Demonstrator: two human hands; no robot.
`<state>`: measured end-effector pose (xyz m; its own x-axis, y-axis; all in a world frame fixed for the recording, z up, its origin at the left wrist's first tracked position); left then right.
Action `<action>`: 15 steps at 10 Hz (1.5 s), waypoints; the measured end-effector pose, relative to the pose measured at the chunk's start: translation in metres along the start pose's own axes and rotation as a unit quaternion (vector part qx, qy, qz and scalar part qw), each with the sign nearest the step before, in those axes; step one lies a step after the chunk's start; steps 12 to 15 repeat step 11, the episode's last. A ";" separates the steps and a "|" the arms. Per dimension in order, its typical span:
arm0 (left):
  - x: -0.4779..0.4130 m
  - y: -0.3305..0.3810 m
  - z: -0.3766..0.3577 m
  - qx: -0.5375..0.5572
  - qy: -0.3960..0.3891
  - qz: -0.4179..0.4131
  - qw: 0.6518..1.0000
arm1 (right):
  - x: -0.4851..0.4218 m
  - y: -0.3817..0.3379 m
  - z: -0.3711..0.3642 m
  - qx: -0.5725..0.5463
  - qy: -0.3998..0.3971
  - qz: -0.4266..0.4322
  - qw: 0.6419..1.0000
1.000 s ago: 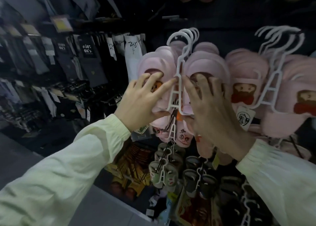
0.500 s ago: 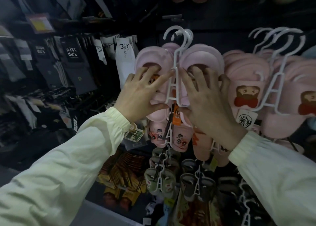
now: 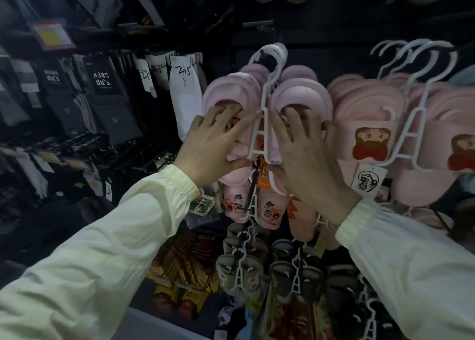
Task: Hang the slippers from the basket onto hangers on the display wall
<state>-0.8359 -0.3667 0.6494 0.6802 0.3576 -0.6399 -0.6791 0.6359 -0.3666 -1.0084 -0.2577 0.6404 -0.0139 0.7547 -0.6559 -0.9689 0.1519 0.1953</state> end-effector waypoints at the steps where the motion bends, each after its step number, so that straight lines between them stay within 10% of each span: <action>1: 0.001 0.001 -0.001 0.001 0.000 0.002 1.000 | 0.001 -0.001 -0.003 -0.006 -0.001 -0.003 1.000; 15: 0.064 0.076 0.005 0.082 -0.043 0.103 0.990 | 0.081 -0.004 -0.007 -0.087 -0.039 -0.030 0.995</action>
Point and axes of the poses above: each hand's wrist, its own x-axis away from the middle knuckle, its own z-axis out of the back of the hand, y = z × x, the point moved 1 cm from there along -x, towards the middle knuckle, and after that the axes turned 5 degrees about -x, right-handed, at the moved point
